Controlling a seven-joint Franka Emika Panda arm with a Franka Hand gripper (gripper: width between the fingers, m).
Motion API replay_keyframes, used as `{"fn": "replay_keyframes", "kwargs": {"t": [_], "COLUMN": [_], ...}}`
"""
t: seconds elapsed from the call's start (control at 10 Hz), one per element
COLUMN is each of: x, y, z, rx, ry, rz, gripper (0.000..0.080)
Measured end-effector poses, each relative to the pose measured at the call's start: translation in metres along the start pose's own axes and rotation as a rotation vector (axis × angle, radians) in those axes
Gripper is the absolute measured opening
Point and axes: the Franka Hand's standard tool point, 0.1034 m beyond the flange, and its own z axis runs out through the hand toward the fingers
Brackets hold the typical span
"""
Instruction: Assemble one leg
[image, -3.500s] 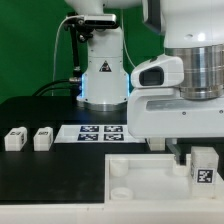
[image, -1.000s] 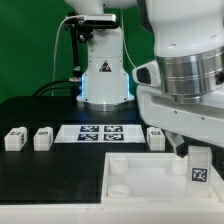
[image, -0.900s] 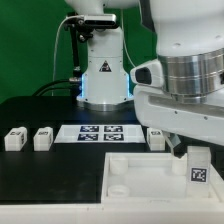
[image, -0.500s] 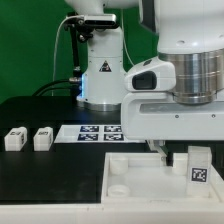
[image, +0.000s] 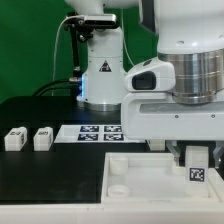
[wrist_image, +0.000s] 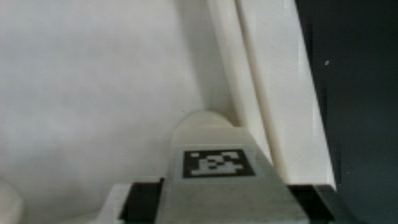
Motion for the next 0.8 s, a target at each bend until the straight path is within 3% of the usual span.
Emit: {"fn": "replay_keyframes", "kwargs": {"t": [0.4,0.5,0.7,0.8], "x": [0.0079,0.0079,0.006,0.0062], "y": [-0.0003,0.001,-0.0014,-0.0011], "z": [-0.0008,-0.0006,0.0004,0.0004], "rx": [-0.007,0.029,0.043,0.073], "ry": [-0.048,-0.069,-0.078,-0.077], "rz": [0.066,0.152,0.208,0.243], "gripper": [0.0291,0.0291,0.0292,0.0292]}}
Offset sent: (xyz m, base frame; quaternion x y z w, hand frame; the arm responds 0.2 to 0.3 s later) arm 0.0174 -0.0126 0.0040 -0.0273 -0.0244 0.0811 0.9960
